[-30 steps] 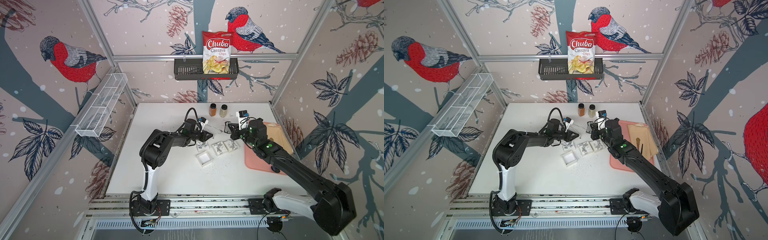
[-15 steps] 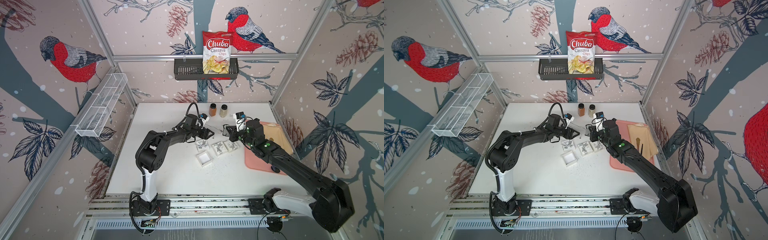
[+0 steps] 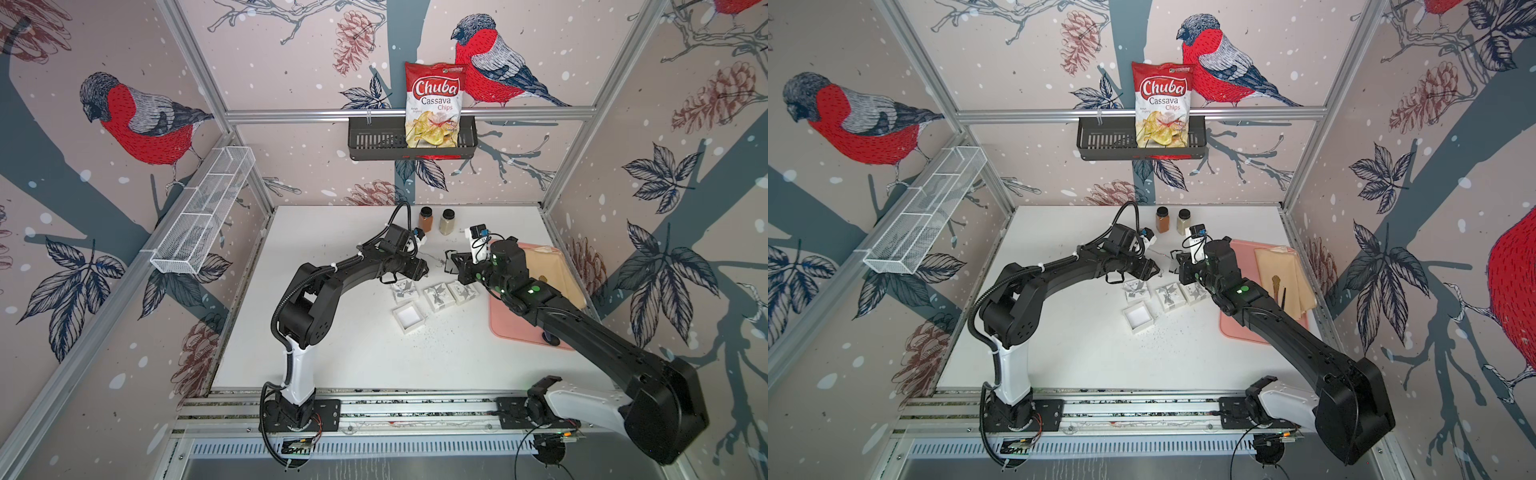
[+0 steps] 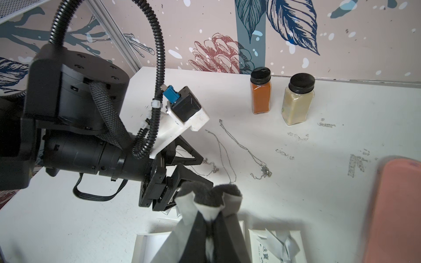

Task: Take the necklace out of the lift-off lid jewelry box
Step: Place the necklace at the center of the board, then place the inner lining in the jewelry box.

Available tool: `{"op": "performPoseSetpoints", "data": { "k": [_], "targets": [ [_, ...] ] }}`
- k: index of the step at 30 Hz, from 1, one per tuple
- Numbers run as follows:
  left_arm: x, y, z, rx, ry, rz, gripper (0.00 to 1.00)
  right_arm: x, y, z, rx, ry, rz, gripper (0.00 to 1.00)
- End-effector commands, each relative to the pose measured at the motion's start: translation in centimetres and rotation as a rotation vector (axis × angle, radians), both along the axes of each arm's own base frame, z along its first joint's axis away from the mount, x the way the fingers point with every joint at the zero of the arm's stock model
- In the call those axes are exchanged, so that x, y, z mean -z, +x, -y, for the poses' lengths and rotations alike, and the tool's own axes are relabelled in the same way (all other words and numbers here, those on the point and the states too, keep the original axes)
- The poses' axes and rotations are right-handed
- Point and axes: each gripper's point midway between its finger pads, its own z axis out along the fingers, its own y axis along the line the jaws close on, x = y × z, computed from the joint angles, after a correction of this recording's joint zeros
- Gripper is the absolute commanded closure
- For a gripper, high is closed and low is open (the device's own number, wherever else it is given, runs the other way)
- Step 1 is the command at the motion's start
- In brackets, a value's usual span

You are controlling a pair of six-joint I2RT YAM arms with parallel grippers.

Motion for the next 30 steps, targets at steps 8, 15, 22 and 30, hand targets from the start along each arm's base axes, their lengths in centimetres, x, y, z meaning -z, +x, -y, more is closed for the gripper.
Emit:
{"op": "performPoseSetpoints", "data": {
  "k": [8,15,22,30],
  "targets": [
    [-6.5,0.5,-9.7,-0.227,-0.225,0.113,0.32,3.9,-4.2,-6.4,-0.227,-0.142,-0.08,0.9],
    [-7.4,-2.5,-16.1,-0.384,-0.327,0.179,0.32,10.4,-6.9,-10.9,-0.318,-0.316,-0.209,0.9],
    [-6.5,-5.9,-20.6,-0.54,-0.32,0.229,0.29,14.0,-8.4,-12.6,-0.361,-0.376,-0.286,0.9],
    [-5.3,-6.6,-20.5,-0.54,-0.338,0.216,0.27,15.9,-8.6,-12.9,-0.352,-0.401,-0.32,0.91]
  ]
}}
